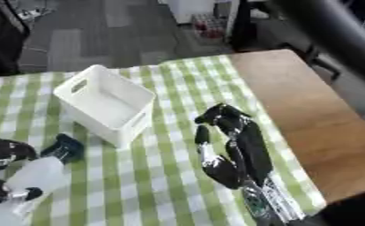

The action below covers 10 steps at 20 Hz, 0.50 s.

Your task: Pick up objects on the table and place them in the box.

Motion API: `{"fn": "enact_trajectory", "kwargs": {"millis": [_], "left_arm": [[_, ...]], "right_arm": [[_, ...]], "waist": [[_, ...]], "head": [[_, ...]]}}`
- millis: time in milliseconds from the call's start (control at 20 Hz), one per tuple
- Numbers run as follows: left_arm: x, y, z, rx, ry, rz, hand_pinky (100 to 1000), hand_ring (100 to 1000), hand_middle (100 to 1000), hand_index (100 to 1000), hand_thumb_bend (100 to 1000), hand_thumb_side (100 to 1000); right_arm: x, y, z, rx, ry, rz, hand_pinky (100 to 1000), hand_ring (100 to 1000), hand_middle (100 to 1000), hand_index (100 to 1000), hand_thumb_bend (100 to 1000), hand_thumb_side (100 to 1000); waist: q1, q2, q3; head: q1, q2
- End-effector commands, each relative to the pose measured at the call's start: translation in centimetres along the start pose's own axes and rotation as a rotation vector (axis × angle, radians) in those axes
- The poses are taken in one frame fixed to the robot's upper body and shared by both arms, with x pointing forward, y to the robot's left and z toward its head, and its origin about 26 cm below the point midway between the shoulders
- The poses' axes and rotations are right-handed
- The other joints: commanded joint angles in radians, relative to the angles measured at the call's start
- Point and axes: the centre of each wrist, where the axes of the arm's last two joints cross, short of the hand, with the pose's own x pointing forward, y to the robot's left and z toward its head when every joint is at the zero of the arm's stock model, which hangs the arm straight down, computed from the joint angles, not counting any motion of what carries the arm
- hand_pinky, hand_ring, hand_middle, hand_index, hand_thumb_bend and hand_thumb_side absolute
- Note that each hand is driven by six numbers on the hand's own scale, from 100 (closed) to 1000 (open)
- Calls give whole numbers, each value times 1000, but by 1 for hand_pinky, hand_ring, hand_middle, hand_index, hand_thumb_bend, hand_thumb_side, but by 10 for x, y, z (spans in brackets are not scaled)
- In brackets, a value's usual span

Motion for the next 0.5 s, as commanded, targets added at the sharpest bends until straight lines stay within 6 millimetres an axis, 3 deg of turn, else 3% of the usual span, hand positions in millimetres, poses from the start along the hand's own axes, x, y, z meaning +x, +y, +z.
{"fn": "enact_trajectory", "kwargs": {"millis": [50, 300, 350, 400, 450, 500], "left_arm": [[-2, 3, 1, -61, -20, -75, 775, 917, 872, 893, 425, 1000], [-1, 1, -2, -119, -21, -124, 783, 920, 876, 906, 473, 1000], [0, 0, -3, -133, -23, -136, 774, 851, 843, 887, 413, 1000], [0, -1, -3, -150, -25, -150, 777, 860, 846, 893, 423, 1000], [1, -2, -3, -160, -24, -160, 630, 641, 731, 831, 338, 1000], [1, -3, -3, -162, -24, -169, 485, 540, 656, 796, 315, 1000]], "right_arm": [[-2, -5, -4, -8, -20, 10, 316, 456, 534, 614, 100, 1000], [-1, -5, -3, -6, -16, 11, 316, 456, 534, 614, 100, 1000], [-1, -5, -3, -6, -15, 12, 315, 456, 534, 613, 100, 1000], [-1, -4, -3, -6, -14, 13, 315, 456, 534, 613, 100, 1000], [-1, -4, -3, -7, -14, 13, 315, 456, 534, 613, 100, 1000], [-1, -4, -3, -8, -12, 14, 315, 456, 533, 613, 100, 1000]], "waist": [[3, -7, 1], [2, -8, 5], [1, -8, 6], [1, -8, 7], [1, -7, 8], [0, -7, 9]], "head": [[3, -3], [4, -3], [3, -3], [2, -3], [1, -3], [0, -3]]}}
